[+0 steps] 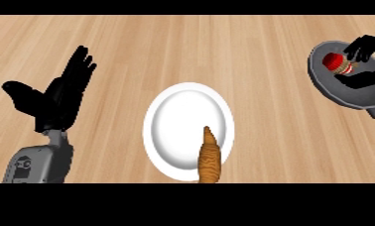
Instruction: Pick the cupcake from the plate and place it in the pan
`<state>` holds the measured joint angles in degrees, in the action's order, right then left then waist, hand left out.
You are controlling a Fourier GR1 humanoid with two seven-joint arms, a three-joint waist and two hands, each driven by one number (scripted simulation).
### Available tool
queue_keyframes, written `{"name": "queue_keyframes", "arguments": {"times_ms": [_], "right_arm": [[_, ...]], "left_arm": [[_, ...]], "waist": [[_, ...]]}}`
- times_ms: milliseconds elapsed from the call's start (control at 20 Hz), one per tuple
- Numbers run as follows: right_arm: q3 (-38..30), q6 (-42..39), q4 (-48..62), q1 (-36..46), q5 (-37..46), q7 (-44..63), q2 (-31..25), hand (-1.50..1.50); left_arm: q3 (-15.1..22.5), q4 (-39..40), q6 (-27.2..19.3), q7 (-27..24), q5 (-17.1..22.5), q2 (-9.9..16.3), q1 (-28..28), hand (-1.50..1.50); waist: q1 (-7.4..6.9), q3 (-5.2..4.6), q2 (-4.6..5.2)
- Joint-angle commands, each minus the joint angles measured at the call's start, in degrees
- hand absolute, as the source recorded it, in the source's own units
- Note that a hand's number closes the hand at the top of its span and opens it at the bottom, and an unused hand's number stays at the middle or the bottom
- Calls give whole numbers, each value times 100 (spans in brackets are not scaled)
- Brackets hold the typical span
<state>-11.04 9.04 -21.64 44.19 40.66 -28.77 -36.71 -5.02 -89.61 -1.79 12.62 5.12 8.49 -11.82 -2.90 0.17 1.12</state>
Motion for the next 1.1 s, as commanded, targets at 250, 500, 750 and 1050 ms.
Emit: {"name": "queue_keyframes", "arguments": {"times_ms": [250,500,750,1050], "right_arm": [[-327,-405,1111,309,-172,-647,-142,-150],[-1151,-1214,1145,383,-1063,-1265,-478,-150],[-1820,-2411,1509,365,-1751,-1251,-1067,-150],[-2195,-3859,1692,-375,-2159,-1920,-1771,-150]], "left_arm": [[147,-351,-8,61,-24,-115,293,0],[-56,-110,-87,213,19,2,-82,0],[-57,-232,13,282,112,31,14,0],[-113,-290,55,169,95,93,227,0]], "waist": [[-55,11,7],[68,13,-5],[66,20,14],[130,25,-7]]}}
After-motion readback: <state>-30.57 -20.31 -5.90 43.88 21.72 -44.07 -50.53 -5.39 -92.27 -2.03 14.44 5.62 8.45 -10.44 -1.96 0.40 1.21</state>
